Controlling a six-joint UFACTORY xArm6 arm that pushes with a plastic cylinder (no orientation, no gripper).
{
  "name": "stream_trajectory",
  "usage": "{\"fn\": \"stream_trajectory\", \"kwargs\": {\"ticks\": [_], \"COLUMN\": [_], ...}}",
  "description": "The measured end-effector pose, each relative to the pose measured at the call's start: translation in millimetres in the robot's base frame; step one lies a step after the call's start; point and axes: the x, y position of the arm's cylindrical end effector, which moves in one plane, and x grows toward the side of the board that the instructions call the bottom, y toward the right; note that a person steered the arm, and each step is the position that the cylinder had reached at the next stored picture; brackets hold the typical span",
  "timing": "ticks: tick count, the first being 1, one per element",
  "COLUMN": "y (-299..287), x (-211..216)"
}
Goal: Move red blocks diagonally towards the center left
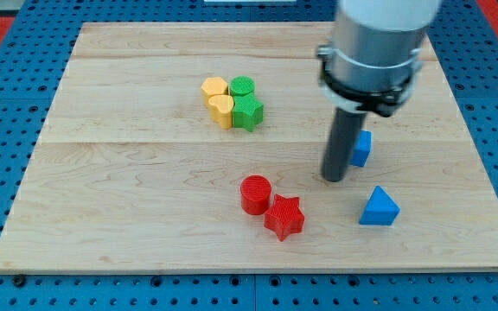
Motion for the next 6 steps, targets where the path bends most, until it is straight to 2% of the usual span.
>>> {"fn": "stream_trajectory", "kwargs": {"ticks": [1, 2, 3, 4, 5, 6], "y": [-5.3, 19.8, -28.9, -51.7, -85.5, -133.2], "x": [24.6, 58.1, 87.8, 80.6, 42.0, -37.7]}}
